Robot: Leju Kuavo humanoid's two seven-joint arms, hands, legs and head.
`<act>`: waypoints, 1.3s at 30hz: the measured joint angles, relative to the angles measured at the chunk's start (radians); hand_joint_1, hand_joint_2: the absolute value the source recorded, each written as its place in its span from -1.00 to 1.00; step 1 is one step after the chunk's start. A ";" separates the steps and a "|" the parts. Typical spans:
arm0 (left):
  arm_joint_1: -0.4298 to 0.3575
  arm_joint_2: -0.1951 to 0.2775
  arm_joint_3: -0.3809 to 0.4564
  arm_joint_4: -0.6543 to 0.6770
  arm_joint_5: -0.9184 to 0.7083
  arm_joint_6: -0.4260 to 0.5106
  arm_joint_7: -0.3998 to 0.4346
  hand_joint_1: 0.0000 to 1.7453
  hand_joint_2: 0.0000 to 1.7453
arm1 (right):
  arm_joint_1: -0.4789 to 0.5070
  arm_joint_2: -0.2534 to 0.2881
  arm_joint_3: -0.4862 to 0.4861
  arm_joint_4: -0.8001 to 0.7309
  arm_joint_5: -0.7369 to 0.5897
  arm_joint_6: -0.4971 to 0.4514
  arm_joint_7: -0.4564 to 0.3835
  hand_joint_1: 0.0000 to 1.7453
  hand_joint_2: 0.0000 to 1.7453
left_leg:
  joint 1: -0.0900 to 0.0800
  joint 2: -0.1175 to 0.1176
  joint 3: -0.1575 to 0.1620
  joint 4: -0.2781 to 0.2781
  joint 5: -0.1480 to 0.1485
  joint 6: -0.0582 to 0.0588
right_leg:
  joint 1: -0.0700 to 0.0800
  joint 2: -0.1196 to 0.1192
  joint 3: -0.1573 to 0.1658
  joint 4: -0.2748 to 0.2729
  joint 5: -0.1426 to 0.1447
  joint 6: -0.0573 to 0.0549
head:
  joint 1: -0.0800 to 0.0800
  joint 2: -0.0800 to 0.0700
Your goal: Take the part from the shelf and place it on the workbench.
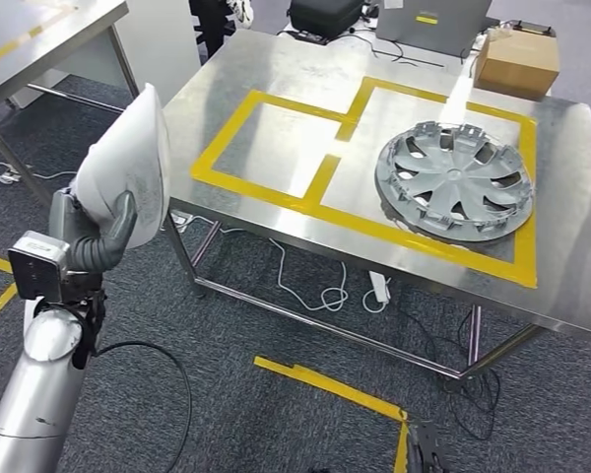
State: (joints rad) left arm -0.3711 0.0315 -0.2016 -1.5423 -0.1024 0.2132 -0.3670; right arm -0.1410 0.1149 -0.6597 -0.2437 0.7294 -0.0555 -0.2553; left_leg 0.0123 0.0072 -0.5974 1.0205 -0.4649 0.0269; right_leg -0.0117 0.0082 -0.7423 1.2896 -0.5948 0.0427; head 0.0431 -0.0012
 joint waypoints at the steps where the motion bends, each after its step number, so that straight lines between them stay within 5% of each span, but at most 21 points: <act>1: 0.000 0.000 0.000 0.000 -0.001 -0.001 0.000 1.00 1.00 | 0.002 0.000 0.000 0.000 -0.001 0.002 0.000 -1.00 -1.00 | -0.001 0.002 0.001 0.000 -0.001 0.000 | 0.000 0.000 -0.002 -0.002 0.014 -0.001 | 0.000 0.000; 4: -0.001 -0.001 -0.001 0.000 -0.002 -0.004 0.000 1.00 1.00 | 0.000 0.000 -0.003 0.000 -0.002 0.006 0.000 -1.00 -1.00 | -0.003 0.010 0.007 0.001 -0.006 -0.006 | 0.004 -0.020 0.083 -0.179 0.108 -0.010 | 0.000 0.000; 6: -0.004 -0.001 -0.001 0.000 -0.002 -0.006 0.000 1.00 1.00 | -0.004 0.000 -0.005 0.000 -0.003 0.007 0.000 -1.00 -1.00 | -0.007 0.015 0.007 0.003 -0.010 -0.015 | 0.009 -0.035 0.128 -0.264 0.128 -0.018 | -0.001 0.000; 10: 0.009 0.000 -0.002 0.001 -0.002 -0.012 0.005 1.00 1.00 | 0.008 0.000 -0.007 0.000 0.001 0.007 0.018 -1.00 -1.00 | -0.008 0.021 0.009 0.014 -0.025 -0.034 | 0.007 -0.021 0.141 -0.280 0.125 -0.035 | -0.003 0.000; 12: 0.020 0.003 -0.003 0.002 -0.002 -0.014 -0.004 1.00 1.00 | 0.017 0.000 -0.007 0.000 0.003 0.007 0.019 -1.00 -1.00 | -0.006 0.010 -0.024 0.094 -0.074 -0.043 | 0.004 -0.013 0.146 -0.284 0.126 -0.045 | -0.006 0.000; 14: 0.034 0.007 -0.003 0.005 -0.002 -0.014 -0.010 1.00 1.00 | 0.021 0.001 -0.008 0.000 0.005 0.008 0.017 -1.00 -1.00 | -0.005 0.004 -0.089 0.230 -0.132 -0.047 | 0.005 -0.002 0.146 -0.283 0.124 -0.051 | -0.007 0.000; 16: 0.046 0.011 -0.003 0.008 -0.002 -0.014 -0.011 1.00 1.00 | 0.025 0.001 -0.009 0.000 0.006 0.009 0.016 -1.00 -1.00 | -0.005 0.002 -0.121 0.288 -0.135 -0.045 | 0.007 0.012 0.148 -0.283 0.122 -0.053 | -0.008 0.000; 19: 0.049 0.013 -0.003 0.009 -0.002 -0.014 -0.012 1.00 1.00 | 0.027 0.002 -0.009 0.000 0.007 0.010 0.016 -1.00 -1.00 | -0.006 -0.014 -0.056 0.129 -0.031 -0.029 | 0.011 0.031 0.154 -0.282 0.120 -0.051 | -0.007 0.000; 21: 0.049 0.014 -0.003 0.009 -0.002 -0.015 -0.011 1.00 1.00 | 0.025 0.004 -0.009 0.001 0.007 0.011 0.016 -1.00 -1.00 | -0.008 -0.032 -0.014 0.029 0.003 -0.019 | 0.013 0.041 0.151 -0.280 0.118 -0.045 | -0.006 0.000; 26: 0.048 0.014 -0.003 0.009 -0.002 -0.020 -0.011 1.00 1.00 | 0.031 0.004 -0.009 0.002 0.006 0.017 0.020 -1.00 -1.00 | -0.003 -0.020 0.002 -0.009 0.006 -0.004 | 0.011 0.038 0.132 -0.259 0.100 -0.020 | -0.004 0.000; 29: 0.049 0.012 -0.003 0.009 -0.003 -0.023 -0.011 1.00 1.00 | 0.029 0.004 -0.009 0.002 0.006 0.019 0.020 -1.00 -1.00 | 0.000 -0.004 0.006 -0.013 0.006 0.003 | 0.006 0.007 0.049 -0.092 0.020 -0.006 | 0.001 0.000; 31: 0.052 0.010 -0.003 0.010 -0.003 -0.024 -0.011 1.00 1.00 | 0.031 0.004 -0.009 0.002 0.006 0.019 0.021 -1.00 -1.00 | 0.000 0.006 0.007 -0.013 0.005 0.002 | 0.001 0.000 0.000 -0.005 0.002 0.001 | 0.001 0.000; 33: 0.052 0.007 -0.003 0.010 -0.003 -0.024 -0.011 1.00 1.00 | 0.032 0.004 -0.009 0.002 0.006 0.017 0.021 -1.00 -1.00 | 0.001 0.014 0.010 -0.013 0.001 -0.002 | -0.002 -0.006 0.025 -0.064 0.053 0.004 | 0.001 0.000; 35: 0.051 0.006 -0.003 0.010 -0.003 -0.024 -0.011 1.00 1.00 | 0.031 0.003 -0.009 0.002 0.006 0.014 0.021 -1.00 -1.00 | -0.001 0.021 0.014 -0.009 -0.004 -0.011 | 0.000 -0.026 0.096 -0.202 0.112 0.003 | 0.002 0.000; 37: 0.048 0.005 -0.003 0.010 -0.003 -0.024 -0.011 1.00 1.00 | 0.028 0.003 -0.009 0.002 0.006 0.012 0.021 -1.00 -1.00 | -0.006 0.027 0.014 -0.005 -0.009 -0.021 | 0.003 -0.038 0.135 -0.273 0.126 -0.007 | 0.002 0.000; 39: 0.047 0.005 -0.003 0.011 -0.003 -0.024 -0.011 1.00 1.00 | 0.027 0.003 -0.009 0.003 0.007 0.008 0.021 -1.00 -1.00 | -0.007 0.035 0.015 -0.004 -0.010 -0.028 | 0.005 -0.030 0.137 -0.276 0.124 -0.022 | 0.000 0.000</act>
State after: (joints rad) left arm -0.3237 0.0369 -0.2049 -1.5316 -0.1059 0.1892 -0.3776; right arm -0.1135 0.1183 -0.6687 -0.2411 0.7364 -0.0471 -0.2346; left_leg 0.0051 0.0420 -0.5826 1.0166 -0.4748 -0.0010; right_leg -0.0067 -0.0222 -0.6058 1.0136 -0.4713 0.0208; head 0.0435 -0.0013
